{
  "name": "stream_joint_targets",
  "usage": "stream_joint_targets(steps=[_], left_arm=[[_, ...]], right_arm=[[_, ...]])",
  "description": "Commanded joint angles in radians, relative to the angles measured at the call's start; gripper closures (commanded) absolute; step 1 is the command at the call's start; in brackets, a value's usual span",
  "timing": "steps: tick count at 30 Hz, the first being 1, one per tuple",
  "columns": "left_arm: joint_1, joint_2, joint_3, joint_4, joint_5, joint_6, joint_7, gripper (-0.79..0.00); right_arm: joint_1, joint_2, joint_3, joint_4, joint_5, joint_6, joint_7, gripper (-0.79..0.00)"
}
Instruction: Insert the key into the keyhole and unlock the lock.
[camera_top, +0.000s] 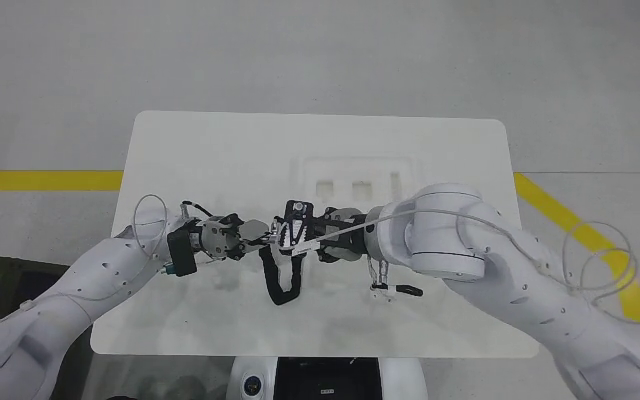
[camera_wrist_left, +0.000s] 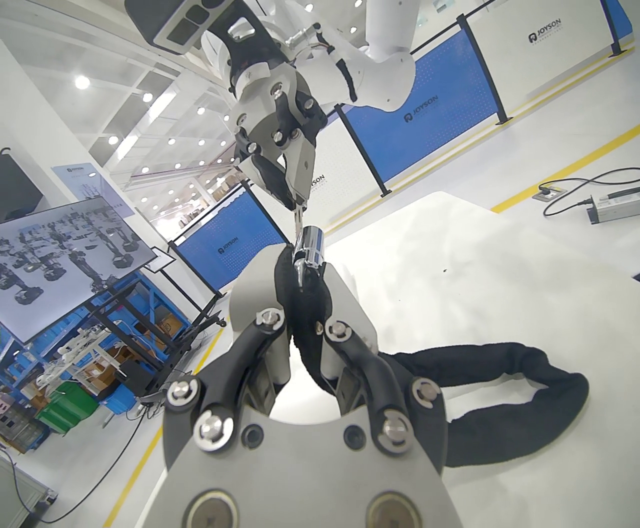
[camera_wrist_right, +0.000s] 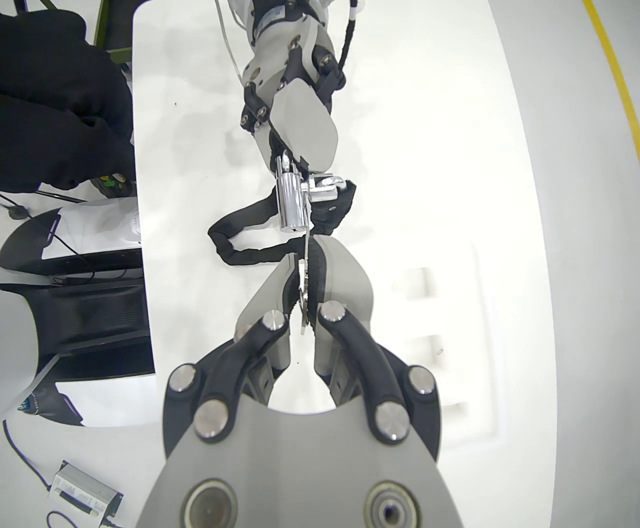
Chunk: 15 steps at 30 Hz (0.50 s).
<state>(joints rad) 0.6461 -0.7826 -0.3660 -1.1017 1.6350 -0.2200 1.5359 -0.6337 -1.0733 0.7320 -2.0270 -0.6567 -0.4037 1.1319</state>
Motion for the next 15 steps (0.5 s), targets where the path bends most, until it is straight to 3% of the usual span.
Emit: stream_joint_targets(steps=[1,15], left_arm=[[0.011,-0.002,-0.008,-0.002,-0.006,0.004,0.0,0.0],[0.046,-0.016,-0.067,-0.018,-0.004,-0.003,0.0,0.0]], right_arm=[[-0.017,0.005,0.018,-0.003,-0.002,-0.014,-0.014,0.0],[-0.098,0.034,0.119,0.006,0.061,-0.13,-0.068,0.0]])
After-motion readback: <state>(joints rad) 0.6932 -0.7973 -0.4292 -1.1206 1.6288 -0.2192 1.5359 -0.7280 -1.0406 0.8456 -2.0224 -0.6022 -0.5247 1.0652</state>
